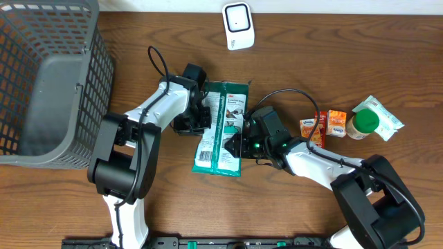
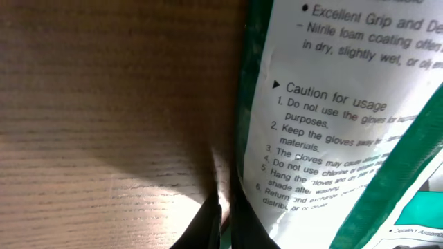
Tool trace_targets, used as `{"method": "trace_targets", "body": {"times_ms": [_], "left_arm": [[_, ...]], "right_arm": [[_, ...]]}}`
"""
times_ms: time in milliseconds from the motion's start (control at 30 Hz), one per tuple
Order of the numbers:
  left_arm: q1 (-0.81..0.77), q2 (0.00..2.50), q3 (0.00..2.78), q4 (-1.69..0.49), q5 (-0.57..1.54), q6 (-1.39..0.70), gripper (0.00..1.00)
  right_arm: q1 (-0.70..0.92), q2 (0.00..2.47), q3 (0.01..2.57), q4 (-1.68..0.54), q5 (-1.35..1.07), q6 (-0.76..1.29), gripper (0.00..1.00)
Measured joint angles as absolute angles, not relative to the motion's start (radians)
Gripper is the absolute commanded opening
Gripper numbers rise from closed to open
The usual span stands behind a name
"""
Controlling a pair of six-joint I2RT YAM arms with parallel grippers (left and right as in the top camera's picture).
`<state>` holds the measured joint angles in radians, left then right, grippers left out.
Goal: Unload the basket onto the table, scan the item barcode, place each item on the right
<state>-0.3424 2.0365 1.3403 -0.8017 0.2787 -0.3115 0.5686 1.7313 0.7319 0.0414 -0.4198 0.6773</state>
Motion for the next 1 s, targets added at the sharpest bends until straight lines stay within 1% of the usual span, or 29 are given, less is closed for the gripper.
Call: {"method": "trace_targets", "body": {"times_ms": [167,400,533,633,700,733,767,800,833,1000], "left_arm": [[-0.342,2.017,1.308,-0.762,0.281,-0.314,0.09],[-0.342,2.010,1.296,-0.750,0.282,-0.314,0.09],[-0.342,2.010,1.296,-0.750,0.282,-0.314,0.09],[-0.342,2.010,1.296,-0.750,0.282,-0.315,0.09],[-0.342,2.010,1.296,-0.750,0.282,-0.315,0.09],[-0.342,2.010,1.296,-0.750,0.282,-0.314,0.09],[-0.342,2.010,1.296,-0.750,0.282,-0.315,0.09],[-0.342,2.010,1.296,-0.750,0.282,-0.314,0.09],[-0.342,2.010,1.296,-0.750,0.282,-0.314,0.09],[-0.342,2.010,1.296,-0.750,0.281,-0.315,0.08]], "right_arm": [[0.569,1.746,0.731,0.079,-0.453,0.677,0.45],[0.569,1.756,0.730,0.079,-0.509,0.645,0.41],[0.569,1.760,0.727,0.081,-0.525,0.617,0.29],[0.566,1.761,0.724,0.087,-0.532,0.606,0.28],[0.555,1.761,0.723,0.089,-0.538,0.601,0.26],[0.549,1.761,0.723,0.091,-0.540,0.598,0.23],[0.543,1.761,0.723,0.091,-0.541,0.596,0.12],[0.539,1.761,0.723,0.093,-0.543,0.590,0.03],[0.536,1.761,0.723,0.093,-0.543,0.594,0.01],[0.533,1.761,0.723,0.095,-0.547,0.575,0.01]]}}
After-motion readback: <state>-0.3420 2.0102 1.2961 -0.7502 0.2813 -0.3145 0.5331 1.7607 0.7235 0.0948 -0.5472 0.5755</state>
